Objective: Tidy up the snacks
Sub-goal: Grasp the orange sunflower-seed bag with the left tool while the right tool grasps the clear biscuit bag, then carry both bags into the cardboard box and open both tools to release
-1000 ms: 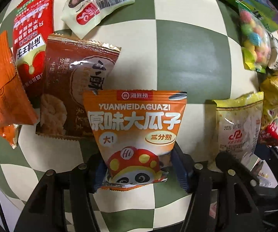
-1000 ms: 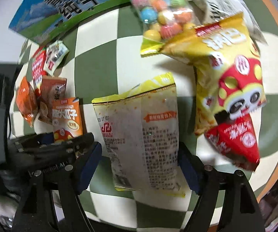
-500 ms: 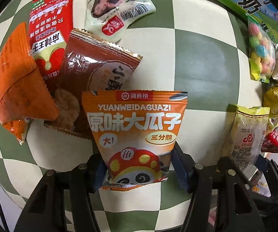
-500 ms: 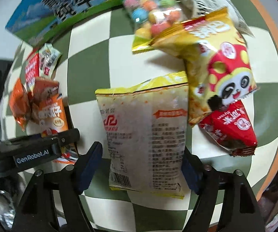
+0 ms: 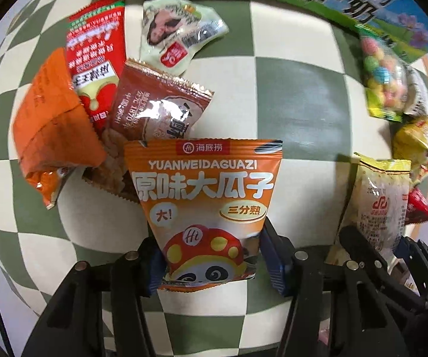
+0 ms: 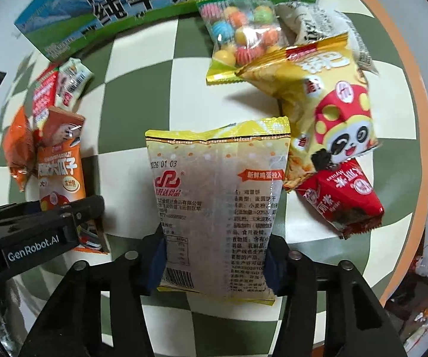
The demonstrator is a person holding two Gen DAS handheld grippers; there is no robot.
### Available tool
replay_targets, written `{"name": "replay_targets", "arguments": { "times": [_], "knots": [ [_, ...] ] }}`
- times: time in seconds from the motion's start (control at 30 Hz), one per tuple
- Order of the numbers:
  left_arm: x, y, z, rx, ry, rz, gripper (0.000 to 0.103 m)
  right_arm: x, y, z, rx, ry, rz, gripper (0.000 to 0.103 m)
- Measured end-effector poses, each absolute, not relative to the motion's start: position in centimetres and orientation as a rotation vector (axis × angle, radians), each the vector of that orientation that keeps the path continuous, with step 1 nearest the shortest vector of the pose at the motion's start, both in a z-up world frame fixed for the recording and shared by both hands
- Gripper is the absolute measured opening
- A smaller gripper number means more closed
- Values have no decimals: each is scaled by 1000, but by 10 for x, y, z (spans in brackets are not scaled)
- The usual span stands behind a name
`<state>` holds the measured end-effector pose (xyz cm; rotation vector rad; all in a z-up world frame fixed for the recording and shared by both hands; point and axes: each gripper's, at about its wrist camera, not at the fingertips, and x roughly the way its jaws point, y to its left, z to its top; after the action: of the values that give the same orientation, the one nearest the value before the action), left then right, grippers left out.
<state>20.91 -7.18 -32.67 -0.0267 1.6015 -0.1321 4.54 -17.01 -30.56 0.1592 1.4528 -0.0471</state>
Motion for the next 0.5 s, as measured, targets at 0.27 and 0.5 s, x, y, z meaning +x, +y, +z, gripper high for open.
{"name": "replay_targets", "arguments": {
  "times": [0.27, 0.5],
  "knots": [
    [204, -74, -259, -67, 1524, -208, 53, 35, -191, -256, 247, 1407, 42, 52],
    [237, -71, -174, -155, 1405, -280, 53, 65, -216, -180, 334, 1312, 127, 51]
  ]
}}
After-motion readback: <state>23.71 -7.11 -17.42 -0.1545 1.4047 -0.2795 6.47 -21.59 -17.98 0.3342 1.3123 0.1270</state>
